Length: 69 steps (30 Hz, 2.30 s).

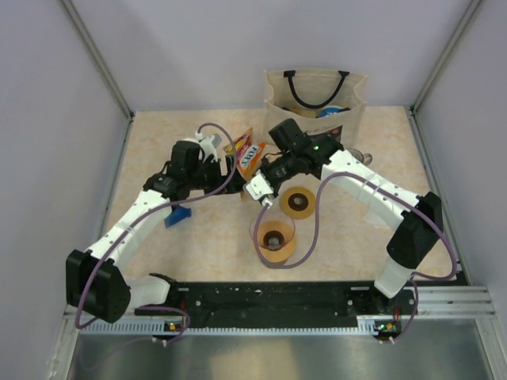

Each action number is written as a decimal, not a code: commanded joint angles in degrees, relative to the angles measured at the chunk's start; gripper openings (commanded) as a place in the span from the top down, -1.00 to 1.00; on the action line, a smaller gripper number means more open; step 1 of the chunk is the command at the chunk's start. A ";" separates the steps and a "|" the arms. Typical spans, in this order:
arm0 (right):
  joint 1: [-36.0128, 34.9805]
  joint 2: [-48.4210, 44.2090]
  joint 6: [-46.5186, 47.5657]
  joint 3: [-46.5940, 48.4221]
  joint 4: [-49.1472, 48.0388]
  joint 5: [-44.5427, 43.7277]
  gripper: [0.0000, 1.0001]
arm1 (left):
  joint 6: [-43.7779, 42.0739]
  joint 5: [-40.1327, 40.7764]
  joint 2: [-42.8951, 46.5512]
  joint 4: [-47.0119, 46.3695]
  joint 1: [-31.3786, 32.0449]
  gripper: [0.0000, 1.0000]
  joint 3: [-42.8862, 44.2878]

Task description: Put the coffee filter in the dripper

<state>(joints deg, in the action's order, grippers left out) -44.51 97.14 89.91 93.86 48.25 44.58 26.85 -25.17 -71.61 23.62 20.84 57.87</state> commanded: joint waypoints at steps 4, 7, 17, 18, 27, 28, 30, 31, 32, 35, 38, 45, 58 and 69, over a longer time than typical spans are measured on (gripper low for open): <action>-1.63 -3.10 1.94 -0.08 0.00 1.39 1.00 | -1.01 -9.62 -1.94 -5.68 0.78 -0.73 1.19; -1.81 -3.45 1.76 -0.35 0.00 1.21 1.00 | -1.10 -10.61 -3.09 -6.22 1.22 -0.65 2.25; -2.16 -4.86 1.50 -2.63 0.00 -1.07 1.00 | -0.48 -8.50 -4.06 -7.10 1.22 -0.14 3.30; -2.16 -4.95 1.24 -2.81 0.00 -1.94 1.00 | -1.01 -7.10 -3.97 -6.48 1.31 -0.05 3.57; -2.16 -5.56 0.27 -4.57 -0.09 -5.91 1.00 | -1.89 2.05 -2.65 -4.37 1.31 0.81 4.62; -2.16 -5.65 0.27 -4.57 -0.17 -5.82 1.00 | -1.89 2.84 -2.57 -4.28 1.22 0.87 4.71; -2.16 -5.82 0.27 -4.74 -0.17 -5.91 1.00 | -1.89 5.73 -2.39 -2.88 1.31 1.00 5.41; -2.16 -5.91 0.27 -4.83 -0.17 -6.08 1.00 | -1.98 7.22 -2.13 -2.09 1.31 1.00 5.68; -2.16 -5.91 0.09 -5.01 -0.17 -6.43 1.00 | -2.07 8.89 -1.52 -1.65 1.31 1.00 5.68; -2.07 -6.70 -1.92 -7.02 -3.76 -7.40 1.00 | -2.15 13.38 0.59 -1.47 1.22 1.00 4.98; -2.16 -8.98 -7.62 -11.93 -14.37 -7.84 0.81 | -1.89 15.58 2.44 -1.73 1.39 1.00 4.71; -2.16 -16.10 -30.44 -23.62 -51.79 -12.40 -0.53 | -1.45 29.45 2.88 -0.59 2.80 1.00 5.59; -0.67 -10.05 -107.11 -10.29 -43.70 -53.82 -0.98 | -3.91 45.82 1.83 -2.43 9.48 1.00 9.02; 0.83 -5.13 -116.53 -10.46 -44.12 -51.35 -0.91 | -2.33 45.82 -0.01 -5.07 12.20 1.00 10.25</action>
<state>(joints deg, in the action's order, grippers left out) -44.69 90.13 -20.01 81.87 3.55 -7.46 23.86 19.14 -70.76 22.46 32.08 65.08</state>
